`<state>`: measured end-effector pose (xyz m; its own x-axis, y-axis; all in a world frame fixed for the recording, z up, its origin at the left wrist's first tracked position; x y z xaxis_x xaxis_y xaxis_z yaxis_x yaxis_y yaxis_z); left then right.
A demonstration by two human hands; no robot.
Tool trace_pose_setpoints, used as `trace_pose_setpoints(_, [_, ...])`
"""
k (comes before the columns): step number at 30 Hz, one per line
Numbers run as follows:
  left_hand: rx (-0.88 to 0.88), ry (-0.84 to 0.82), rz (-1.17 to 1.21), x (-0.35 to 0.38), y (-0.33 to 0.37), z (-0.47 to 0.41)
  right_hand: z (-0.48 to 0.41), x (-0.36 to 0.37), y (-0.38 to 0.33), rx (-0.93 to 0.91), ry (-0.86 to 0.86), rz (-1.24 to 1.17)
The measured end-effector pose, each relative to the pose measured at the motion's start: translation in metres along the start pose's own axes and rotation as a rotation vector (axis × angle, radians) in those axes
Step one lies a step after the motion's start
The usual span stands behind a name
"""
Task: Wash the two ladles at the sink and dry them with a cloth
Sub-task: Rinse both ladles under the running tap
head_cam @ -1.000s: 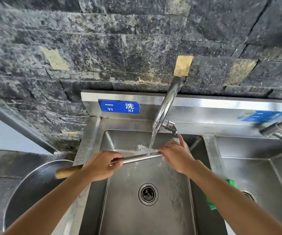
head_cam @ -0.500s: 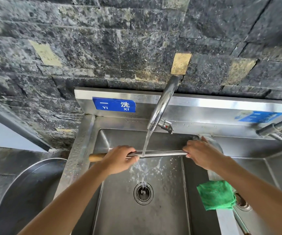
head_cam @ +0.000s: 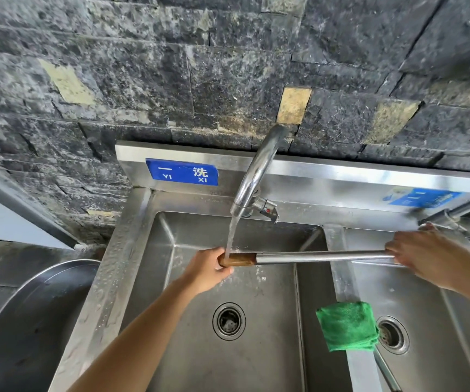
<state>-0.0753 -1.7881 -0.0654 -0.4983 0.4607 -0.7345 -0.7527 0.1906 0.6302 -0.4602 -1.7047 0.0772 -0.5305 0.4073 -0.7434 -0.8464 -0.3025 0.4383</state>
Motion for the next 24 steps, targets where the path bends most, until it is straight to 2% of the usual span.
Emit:
trace_pose_setpoints(4, [-0.033, -0.011, 0.03, 0.006, 0.013, -0.003, 0.006, 0.004, 0.009, 0.031, -0.004, 0.023])
trace_pose_setpoints(8, [-0.052, 0.012, -0.112, -0.004, 0.019, 0.0, -0.013, -0.003, -0.013, -0.003, 0.022, -0.012])
trace_pose_setpoints(11, [-0.012, 0.033, -0.235, -0.019, 0.023, 0.006, -0.035, -0.015, -0.042, -0.034, 0.072, -0.06])
trace_pose_setpoints(15, [0.006, -0.033, -0.273, -0.037, 0.028, 0.014, -0.064, -0.038, -0.091, -0.104, 0.141, -0.258])
trace_pose_setpoints(24, [-0.074, -0.093, -0.447, -0.069, 0.017, 0.029, -0.112, -0.064, -0.205, -0.275, 0.251, -0.489])
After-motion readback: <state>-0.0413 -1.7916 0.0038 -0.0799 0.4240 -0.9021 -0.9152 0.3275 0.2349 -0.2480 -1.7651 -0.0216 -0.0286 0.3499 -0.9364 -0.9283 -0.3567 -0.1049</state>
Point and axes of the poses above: each hand's wrist, its own z-axis away from the middle knuckle, its own x-axis out of the palm, y = z × x, the point moved 7 cm from there along -z, towards the middle knuckle, and after that the axes turned 3 degrees about -z, right-handed, at the moved point
